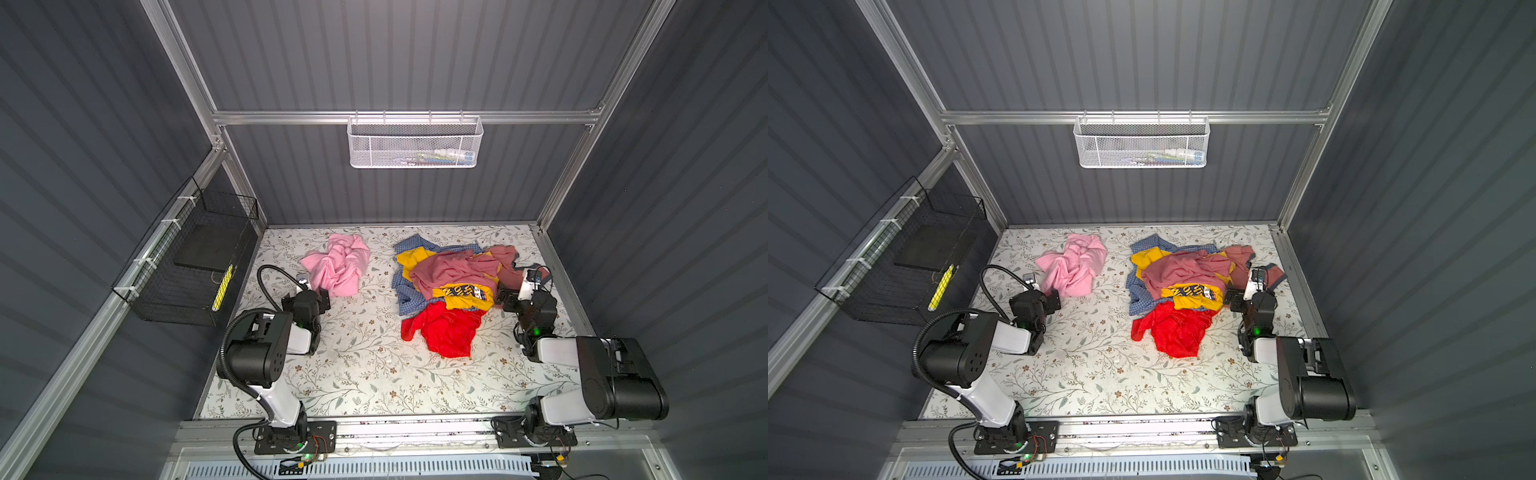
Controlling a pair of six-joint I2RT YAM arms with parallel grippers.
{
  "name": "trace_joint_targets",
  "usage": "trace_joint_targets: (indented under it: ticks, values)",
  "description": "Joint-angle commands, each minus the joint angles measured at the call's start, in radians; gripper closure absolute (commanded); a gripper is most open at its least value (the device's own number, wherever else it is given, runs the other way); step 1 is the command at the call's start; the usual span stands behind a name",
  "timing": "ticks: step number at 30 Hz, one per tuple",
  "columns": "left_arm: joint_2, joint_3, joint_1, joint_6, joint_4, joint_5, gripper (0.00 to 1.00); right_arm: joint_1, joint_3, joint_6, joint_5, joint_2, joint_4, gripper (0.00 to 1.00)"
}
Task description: Pick out a specific cloth from the pile
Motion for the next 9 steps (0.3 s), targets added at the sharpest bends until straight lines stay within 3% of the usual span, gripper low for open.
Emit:
trace_joint_targets:
  ticks: [1,9]
  values:
    - [0.001,0.006,0.007,0.004,0.003,0.009,0.0,-0.003,0.011,0.002,-0.005,0.002,0.003,0.01]
    - [0.0,0.004,0.007,0.007,0.009,0.007,0.0,-0.002,0.011,0.002,-0.006,0.002,0.003,0.01]
